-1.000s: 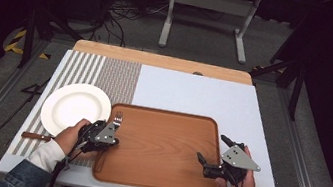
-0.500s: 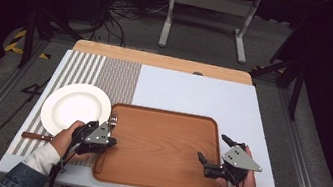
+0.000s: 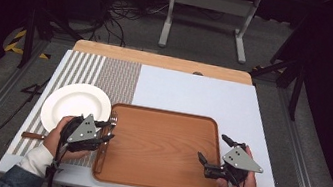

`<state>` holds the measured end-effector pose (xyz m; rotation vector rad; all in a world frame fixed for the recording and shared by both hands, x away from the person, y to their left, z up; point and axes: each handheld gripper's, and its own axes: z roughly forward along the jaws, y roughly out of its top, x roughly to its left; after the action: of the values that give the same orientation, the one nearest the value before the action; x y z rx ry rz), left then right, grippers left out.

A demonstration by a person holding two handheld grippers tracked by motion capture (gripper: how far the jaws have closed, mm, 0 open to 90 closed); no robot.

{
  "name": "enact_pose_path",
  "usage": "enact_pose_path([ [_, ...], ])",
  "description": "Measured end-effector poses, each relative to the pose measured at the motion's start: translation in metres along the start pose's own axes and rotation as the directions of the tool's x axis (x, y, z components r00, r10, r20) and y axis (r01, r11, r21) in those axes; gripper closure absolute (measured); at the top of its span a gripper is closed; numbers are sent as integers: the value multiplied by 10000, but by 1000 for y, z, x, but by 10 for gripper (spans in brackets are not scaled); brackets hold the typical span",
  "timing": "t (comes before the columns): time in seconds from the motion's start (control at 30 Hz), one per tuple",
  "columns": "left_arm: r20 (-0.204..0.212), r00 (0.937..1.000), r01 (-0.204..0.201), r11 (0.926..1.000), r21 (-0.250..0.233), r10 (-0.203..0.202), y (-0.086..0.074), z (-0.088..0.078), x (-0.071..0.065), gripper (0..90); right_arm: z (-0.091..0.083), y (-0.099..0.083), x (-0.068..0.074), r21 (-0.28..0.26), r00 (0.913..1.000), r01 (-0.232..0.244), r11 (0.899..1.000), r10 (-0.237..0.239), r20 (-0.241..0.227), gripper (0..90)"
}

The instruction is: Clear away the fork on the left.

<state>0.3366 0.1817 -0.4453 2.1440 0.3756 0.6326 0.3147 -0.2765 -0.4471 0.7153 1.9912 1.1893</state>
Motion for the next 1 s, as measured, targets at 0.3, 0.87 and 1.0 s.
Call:
enact_pose_path([
  [0.3,-1023,9927,567,9960,-694,-637,-15,-16,2,252,-1,0,0,-36,10000,-9,10000,9,-24,57],
  [0.87,-1626,9724,1474,9809,-1271,-1672,-42,-40,9,90,-1,0,2,-116,9999,64,9999,-65,-85,57],
  [1.0,-1648,9714,1524,9811,-1193,-1709,-46,-42,9,66,-1,0,3,-133,9998,161,9998,-163,-123,57],
])
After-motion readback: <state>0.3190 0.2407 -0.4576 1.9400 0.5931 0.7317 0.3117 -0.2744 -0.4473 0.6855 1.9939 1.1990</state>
